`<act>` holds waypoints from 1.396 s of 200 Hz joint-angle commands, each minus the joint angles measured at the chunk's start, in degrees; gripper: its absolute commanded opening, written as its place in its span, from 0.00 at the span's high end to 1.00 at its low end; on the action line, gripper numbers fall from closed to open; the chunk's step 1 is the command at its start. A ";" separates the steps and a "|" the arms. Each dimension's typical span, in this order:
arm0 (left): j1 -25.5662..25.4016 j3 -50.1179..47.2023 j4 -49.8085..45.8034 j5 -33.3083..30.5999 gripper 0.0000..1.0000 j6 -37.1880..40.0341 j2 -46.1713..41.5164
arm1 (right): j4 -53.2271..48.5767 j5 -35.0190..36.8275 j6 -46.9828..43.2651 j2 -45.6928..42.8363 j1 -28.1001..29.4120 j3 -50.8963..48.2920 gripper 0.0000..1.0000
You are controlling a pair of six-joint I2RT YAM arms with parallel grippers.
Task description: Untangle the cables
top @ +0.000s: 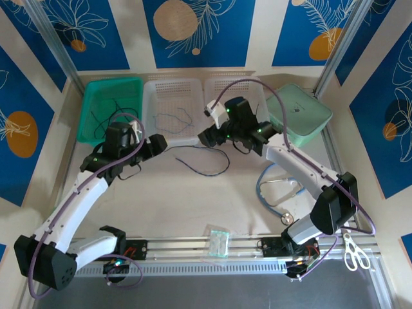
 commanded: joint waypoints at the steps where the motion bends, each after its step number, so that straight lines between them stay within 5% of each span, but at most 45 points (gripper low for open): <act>1: -0.44 -2.21 2.15 0.86 0.14 -1.56 -0.50 | 7.12 -2.27 0.47 1.67 2.64 -5.07 0.36; 60: -0.23 -9.34 5.98 2.15 0.15 -5.22 -1.91 | 8.82 -3.98 3.09 15.03 7.03 -4.94 0.56; 176: 0.08 -9.27 5.38 1.77 0.14 -5.77 -4.00 | 7.29 1.89 3.18 30.20 9.75 -1.25 0.64; 244: 0.24 -7.81 2.75 3.34 0.14 -5.08 -3.82 | 9.57 8.92 -0.80 29.79 12.57 -5.36 0.95; 279: 0.26 -6.26 0.98 3.43 0.14 -4.60 -4.20 | 13.83 7.53 0.05 22.91 12.95 -10.13 1.00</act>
